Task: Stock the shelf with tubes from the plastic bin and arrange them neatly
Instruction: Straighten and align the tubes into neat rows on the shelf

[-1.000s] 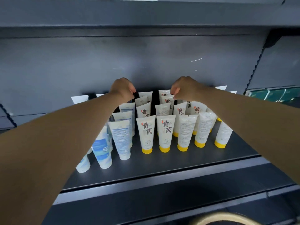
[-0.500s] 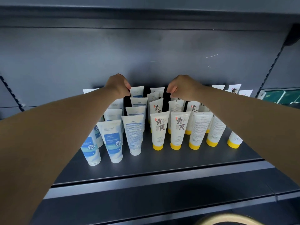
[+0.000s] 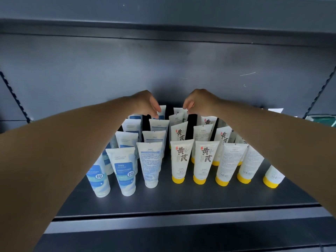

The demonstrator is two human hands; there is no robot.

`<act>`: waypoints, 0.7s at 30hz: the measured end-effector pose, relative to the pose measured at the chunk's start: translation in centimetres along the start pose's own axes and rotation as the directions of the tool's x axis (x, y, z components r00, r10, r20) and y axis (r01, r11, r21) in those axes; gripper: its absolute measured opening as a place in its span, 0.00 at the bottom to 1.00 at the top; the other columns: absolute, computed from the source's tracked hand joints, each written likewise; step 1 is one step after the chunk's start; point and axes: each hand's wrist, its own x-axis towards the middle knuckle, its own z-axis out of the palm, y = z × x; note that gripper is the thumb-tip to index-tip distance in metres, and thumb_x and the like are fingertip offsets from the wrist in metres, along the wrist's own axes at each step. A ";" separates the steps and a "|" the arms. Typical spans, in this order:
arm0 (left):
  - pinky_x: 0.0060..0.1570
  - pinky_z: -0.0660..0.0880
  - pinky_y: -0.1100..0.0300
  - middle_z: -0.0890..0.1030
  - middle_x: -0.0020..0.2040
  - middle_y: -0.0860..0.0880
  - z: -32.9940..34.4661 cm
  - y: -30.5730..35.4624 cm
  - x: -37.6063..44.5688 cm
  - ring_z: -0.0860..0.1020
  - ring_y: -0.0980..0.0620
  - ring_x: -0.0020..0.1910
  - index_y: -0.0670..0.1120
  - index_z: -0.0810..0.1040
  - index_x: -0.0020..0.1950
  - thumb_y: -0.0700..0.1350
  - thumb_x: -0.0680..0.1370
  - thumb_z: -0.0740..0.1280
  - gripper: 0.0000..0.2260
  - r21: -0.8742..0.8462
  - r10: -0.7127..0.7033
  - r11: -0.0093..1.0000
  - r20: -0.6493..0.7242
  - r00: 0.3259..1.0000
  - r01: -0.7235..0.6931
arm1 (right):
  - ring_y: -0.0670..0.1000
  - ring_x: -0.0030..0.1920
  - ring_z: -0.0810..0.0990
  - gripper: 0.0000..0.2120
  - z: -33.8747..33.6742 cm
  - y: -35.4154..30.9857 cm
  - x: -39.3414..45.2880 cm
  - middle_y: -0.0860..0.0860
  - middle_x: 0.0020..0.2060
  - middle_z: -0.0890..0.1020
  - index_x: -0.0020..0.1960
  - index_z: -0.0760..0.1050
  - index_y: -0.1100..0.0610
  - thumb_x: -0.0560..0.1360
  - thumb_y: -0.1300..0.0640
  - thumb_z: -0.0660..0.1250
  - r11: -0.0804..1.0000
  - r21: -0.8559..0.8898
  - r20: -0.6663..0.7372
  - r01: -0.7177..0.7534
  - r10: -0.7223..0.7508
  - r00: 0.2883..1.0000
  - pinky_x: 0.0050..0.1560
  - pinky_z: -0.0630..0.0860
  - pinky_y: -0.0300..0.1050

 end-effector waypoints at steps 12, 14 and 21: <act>0.44 0.69 0.64 0.82 0.51 0.49 1.0 -0.9 0.8 0.77 0.51 0.49 0.46 0.83 0.54 0.43 0.71 0.74 0.12 0.075 0.052 0.995 0.101 0.994 -0.059 | 0.54 0.54 0.80 0.13 2.2 -1.3 2.9 0.56 0.53 0.82 0.57 0.80 0.60 0.73 0.65 0.69 0.999 0.029 0.105 -0.020 0.017 0.994 0.52 0.71 0.38; 0.49 0.70 0.63 0.82 0.51 0.48 1.2 -1.0 1.0 0.77 0.52 0.48 0.44 0.83 0.53 0.44 0.71 0.74 0.11 0.086 0.062 0.994 0.086 0.994 -0.069 | 0.54 0.54 0.80 0.13 2.4 -1.3 3.3 0.56 0.54 0.82 0.57 0.80 0.60 0.73 0.66 0.69 0.998 0.044 0.114 -0.043 0.038 0.993 0.51 0.70 0.37; 0.50 0.70 0.63 0.83 0.51 0.46 1.8 -1.3 1.6 0.78 0.51 0.47 0.41 0.83 0.51 0.42 0.71 0.74 0.10 0.094 0.081 0.992 0.036 0.996 -0.084 | 0.52 0.52 0.80 0.09 3.5 -1.0 4.3 0.54 0.52 0.83 0.52 0.82 0.60 0.72 0.65 0.69 0.999 -0.035 0.136 -0.028 0.033 0.990 0.47 0.68 0.37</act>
